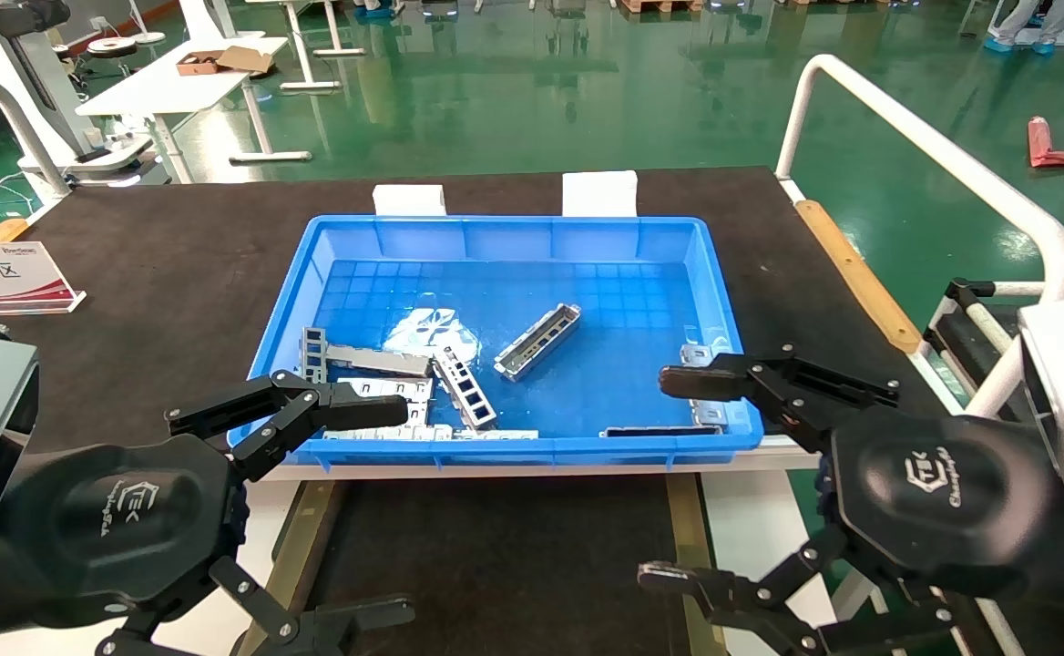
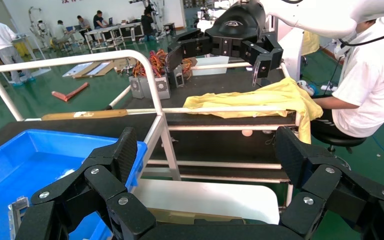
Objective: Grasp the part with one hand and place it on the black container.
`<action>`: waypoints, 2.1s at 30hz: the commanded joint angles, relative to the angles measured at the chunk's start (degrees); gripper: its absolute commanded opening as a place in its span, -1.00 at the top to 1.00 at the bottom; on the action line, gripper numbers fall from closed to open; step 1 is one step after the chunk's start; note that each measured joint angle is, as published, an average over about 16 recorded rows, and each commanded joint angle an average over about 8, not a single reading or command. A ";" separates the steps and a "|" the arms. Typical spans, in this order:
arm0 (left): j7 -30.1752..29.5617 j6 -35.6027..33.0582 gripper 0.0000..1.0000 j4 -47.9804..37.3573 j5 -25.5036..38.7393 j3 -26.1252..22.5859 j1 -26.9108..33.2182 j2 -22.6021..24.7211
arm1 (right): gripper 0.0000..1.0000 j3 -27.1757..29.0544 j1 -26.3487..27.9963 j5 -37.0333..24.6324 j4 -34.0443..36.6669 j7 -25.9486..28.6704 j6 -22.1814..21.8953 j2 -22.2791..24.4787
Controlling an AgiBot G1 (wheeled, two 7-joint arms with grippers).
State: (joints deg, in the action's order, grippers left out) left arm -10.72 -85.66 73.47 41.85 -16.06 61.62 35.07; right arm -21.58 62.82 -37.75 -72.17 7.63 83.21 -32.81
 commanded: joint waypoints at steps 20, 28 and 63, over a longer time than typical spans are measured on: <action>-0.02 -0.02 -1.00 0.07 0.00 0.02 -0.03 -0.03 | -1.00 2.34 -0.53 -1.73 -0.59 1.31 1.05 -0.93; -0.02 -0.03 -1.00 0.10 0.01 0.03 -0.05 -0.04 | -1.00 3.45 -0.78 -2.55 -0.87 1.93 1.54 -1.37; -0.66 6.87 -1.00 -1.28 7.35 -2.54 3.67 4.12 | -1.00 5.60 -1.22 -4.09 -1.33 3.16 2.51 -2.21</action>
State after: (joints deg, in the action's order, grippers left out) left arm -11.15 -78.78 71.96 49.46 -18.71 65.49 39.43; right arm -15.98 61.59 -41.84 -73.50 10.79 85.71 -35.02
